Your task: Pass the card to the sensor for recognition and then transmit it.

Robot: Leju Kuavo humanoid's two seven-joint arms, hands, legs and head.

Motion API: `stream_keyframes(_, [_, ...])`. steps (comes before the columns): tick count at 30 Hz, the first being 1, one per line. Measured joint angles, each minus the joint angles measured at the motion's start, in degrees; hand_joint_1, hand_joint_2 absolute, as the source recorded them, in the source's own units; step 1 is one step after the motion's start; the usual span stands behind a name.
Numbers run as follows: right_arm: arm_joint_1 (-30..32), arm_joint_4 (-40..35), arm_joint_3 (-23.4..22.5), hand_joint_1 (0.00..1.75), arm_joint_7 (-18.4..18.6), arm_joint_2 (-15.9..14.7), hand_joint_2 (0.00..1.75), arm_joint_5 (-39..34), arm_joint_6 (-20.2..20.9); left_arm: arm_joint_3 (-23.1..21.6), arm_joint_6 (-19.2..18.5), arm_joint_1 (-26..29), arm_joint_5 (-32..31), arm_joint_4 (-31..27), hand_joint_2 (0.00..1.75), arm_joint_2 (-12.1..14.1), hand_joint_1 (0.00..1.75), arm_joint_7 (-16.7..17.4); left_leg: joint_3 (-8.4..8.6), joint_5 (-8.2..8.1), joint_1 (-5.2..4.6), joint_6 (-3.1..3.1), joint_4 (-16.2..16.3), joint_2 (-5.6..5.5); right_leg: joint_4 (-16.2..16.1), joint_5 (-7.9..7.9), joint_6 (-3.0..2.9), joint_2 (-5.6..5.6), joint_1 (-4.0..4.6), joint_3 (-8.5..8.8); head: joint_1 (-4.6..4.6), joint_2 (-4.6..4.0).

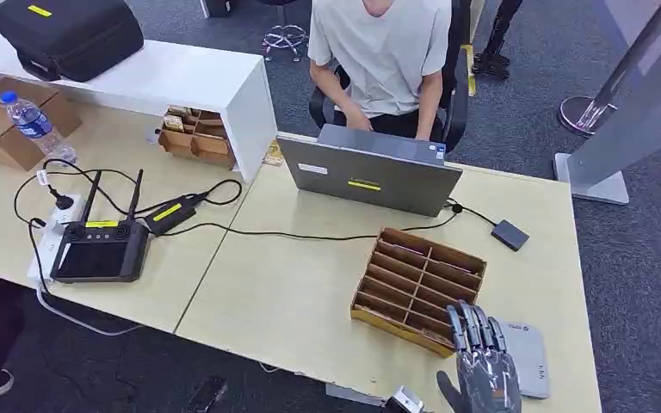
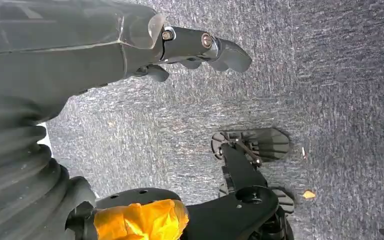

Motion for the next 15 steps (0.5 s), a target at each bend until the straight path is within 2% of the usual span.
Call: stream_keyframes(15, [0.0, 0.6, -0.9, 0.0, -0.2, 0.6, 1.75, -0.1, -0.1, 0.0, 0.2, 0.0, 0.0, 0.0, 1.75, 0.0, 0.0, 0.0, 0.0, 0.0, 0.0, 0.0, 0.0, 0.0, 0.0, 0.0, 0.0, 0.0, 0.0, 0.0, 0.0, 0.0])
